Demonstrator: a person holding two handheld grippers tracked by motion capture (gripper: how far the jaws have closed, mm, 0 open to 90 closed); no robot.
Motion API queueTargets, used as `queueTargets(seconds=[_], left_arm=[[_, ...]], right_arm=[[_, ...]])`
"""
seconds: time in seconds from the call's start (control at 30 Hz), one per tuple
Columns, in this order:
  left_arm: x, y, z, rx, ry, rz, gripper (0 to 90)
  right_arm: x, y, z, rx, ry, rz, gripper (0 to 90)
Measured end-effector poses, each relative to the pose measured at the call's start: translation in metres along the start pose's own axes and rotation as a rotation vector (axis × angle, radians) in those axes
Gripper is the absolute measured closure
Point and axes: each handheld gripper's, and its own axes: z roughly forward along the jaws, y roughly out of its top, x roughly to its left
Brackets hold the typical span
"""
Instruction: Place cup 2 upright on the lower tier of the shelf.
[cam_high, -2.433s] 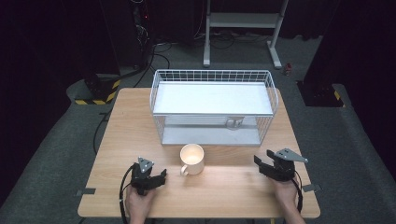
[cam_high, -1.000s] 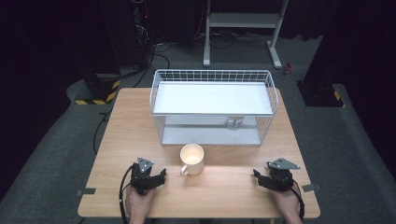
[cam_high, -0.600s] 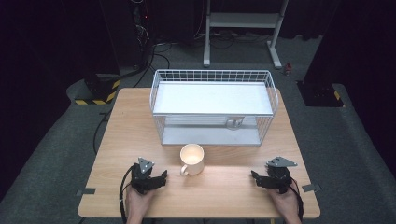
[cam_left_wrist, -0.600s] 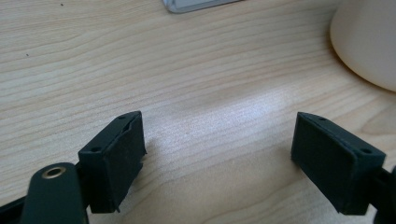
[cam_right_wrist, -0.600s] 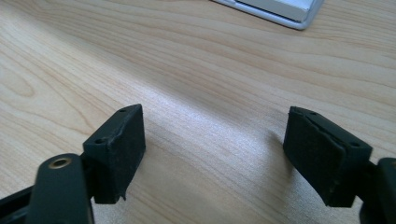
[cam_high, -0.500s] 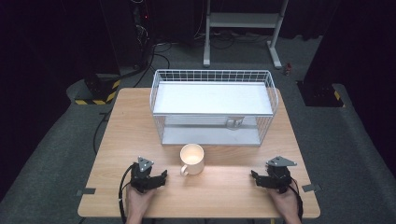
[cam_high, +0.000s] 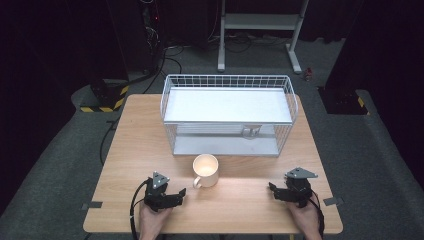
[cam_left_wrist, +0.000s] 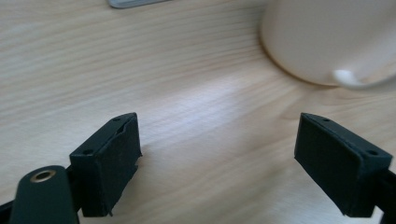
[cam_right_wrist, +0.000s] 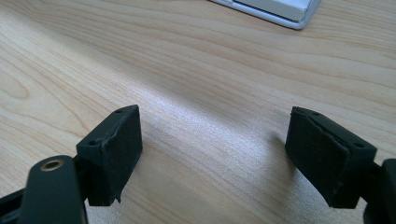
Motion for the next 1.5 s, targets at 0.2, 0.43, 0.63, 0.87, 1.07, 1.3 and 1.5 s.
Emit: queueTargets(seconds=[0.2,0.43,0.63,0.87,1.07,1.3,1.5], left_arm=[[-0.016,-0.002,-0.005,-0.002,-0.026,0.027,15.0],[-0.028,-0.004,-0.006,-0.016,-0.045,0.043,15.1],[-0.041,0.000,-0.001,-0.003,-0.050,0.080,15.6],[-0.051,0.007,0.006,-0.006,-0.056,0.108,15.9],[-0.055,0.014,0.011,-0.008,-0.059,0.119,16.0],[-0.056,0.021,0.018,-0.011,-0.053,0.128,15.7],[-0.058,0.030,0.021,-0.019,-0.028,0.134,15.9]], right_arm=[[0.000,0.000,0.000,0.000,0.000,0.000,18.8],[0.000,0.000,0.000,0.000,-0.001,0.001,18.8],[0.000,0.000,0.000,-0.001,-0.004,0.004,18.8],[0.001,0.000,0.000,0.000,-0.007,0.009,18.7],[0.001,0.000,0.000,0.000,-0.007,0.010,18.6],[0.001,0.000,0.000,0.001,-0.011,0.015,18.6],[0.000,0.000,0.000,0.001,-0.013,0.018,18.6]])
